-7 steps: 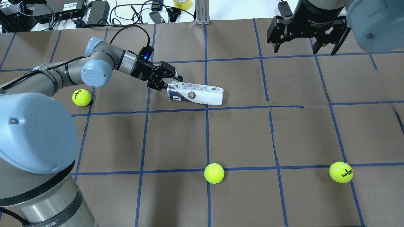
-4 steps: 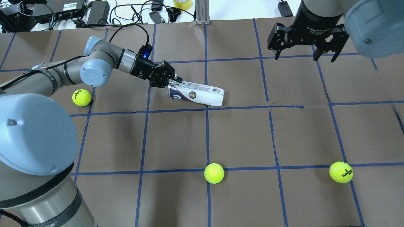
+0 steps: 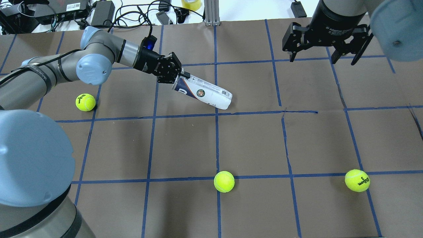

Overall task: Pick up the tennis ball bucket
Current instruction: 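Grasp the can's open end with the left gripper and tilt it upright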

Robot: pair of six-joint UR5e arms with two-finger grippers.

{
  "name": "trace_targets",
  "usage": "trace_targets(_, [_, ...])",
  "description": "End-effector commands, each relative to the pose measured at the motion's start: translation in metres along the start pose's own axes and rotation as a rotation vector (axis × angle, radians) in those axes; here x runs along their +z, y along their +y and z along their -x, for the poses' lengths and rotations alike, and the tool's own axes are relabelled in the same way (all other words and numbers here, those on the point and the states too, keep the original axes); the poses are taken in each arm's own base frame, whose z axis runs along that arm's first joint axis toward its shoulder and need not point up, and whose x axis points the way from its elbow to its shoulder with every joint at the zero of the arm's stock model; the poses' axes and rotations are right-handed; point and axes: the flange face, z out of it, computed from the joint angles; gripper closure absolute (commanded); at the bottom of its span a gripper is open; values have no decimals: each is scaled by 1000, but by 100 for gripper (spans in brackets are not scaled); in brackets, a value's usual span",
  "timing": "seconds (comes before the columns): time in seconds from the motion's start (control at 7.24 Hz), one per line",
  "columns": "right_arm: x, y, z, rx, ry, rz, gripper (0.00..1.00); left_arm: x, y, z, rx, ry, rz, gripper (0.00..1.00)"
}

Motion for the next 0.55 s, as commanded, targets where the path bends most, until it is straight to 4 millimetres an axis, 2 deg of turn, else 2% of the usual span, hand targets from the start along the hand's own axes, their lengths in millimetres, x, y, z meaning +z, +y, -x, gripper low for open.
trace_targets(0.0, [-8,5,-3,-12,4,-13,0,-32,28,-60,-65,-16,-60,100])
trace_targets(0.14, [-16,10,-3,-11,-3,-25,0,-45,44,-82,-62,-74,-93,100])
trace_targets(0.28, [-25,16,-5,-9,-3,-38,0,-48,63,-111,-34,-164,-127,100])
trace_targets(0.41, [-25,16,-6,-4,-1,-38,0,-51,73,-134,8,-297,-175,100])
